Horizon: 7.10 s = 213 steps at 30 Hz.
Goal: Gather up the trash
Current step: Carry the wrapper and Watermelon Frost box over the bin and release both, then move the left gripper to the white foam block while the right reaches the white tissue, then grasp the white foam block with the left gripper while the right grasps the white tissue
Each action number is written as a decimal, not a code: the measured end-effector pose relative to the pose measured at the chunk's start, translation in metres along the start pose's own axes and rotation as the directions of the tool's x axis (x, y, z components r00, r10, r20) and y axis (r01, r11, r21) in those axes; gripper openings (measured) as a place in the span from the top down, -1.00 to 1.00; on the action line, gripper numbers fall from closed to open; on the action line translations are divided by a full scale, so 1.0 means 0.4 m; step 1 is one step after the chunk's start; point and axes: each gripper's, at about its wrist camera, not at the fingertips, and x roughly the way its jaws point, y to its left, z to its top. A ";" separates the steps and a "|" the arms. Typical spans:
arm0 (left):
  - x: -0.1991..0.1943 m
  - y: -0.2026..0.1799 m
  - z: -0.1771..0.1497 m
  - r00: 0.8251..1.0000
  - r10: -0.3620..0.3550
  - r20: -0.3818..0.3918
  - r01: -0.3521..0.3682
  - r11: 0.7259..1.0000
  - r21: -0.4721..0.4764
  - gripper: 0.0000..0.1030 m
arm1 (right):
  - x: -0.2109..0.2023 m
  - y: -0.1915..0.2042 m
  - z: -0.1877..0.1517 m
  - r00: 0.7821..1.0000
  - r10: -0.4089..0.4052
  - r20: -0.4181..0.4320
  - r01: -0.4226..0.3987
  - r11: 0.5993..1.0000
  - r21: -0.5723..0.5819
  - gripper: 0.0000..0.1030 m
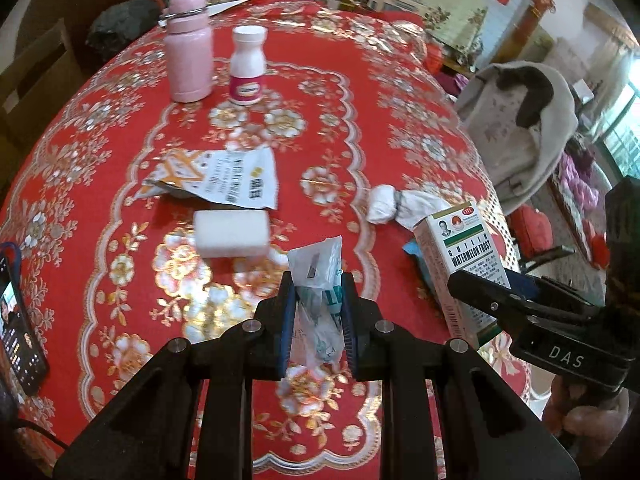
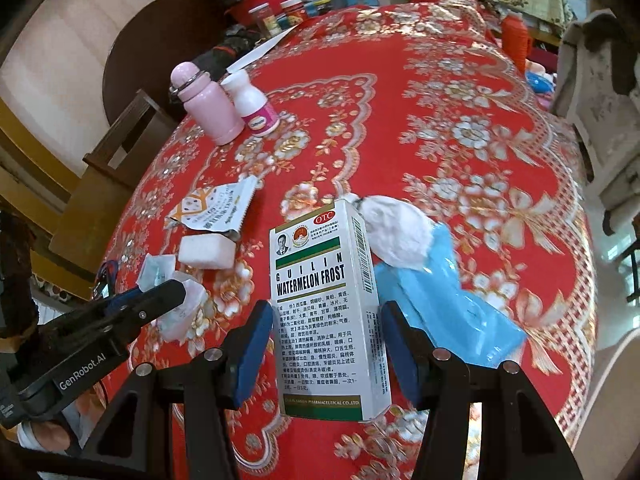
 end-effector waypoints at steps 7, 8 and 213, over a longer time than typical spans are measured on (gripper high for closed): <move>0.006 -0.076 -0.018 1.000 -0.018 -0.010 0.019 0.999 0.046 0.64 | -0.052 -0.057 -0.038 1.000 -0.022 0.021 0.021 0.999 0.035 -0.06; 0.008 -0.089 -0.021 1.000 -0.022 -0.012 0.023 0.998 0.052 0.64 | -0.059 -0.063 -0.043 0.999 -0.024 0.023 0.023 0.999 0.038 -0.06; 0.006 0.090 0.000 0.996 -0.080 0.050 0.086 0.985 -0.146 0.40 | 0.038 0.024 0.103 0.997 -0.062 -0.055 0.055 0.992 -0.115 0.46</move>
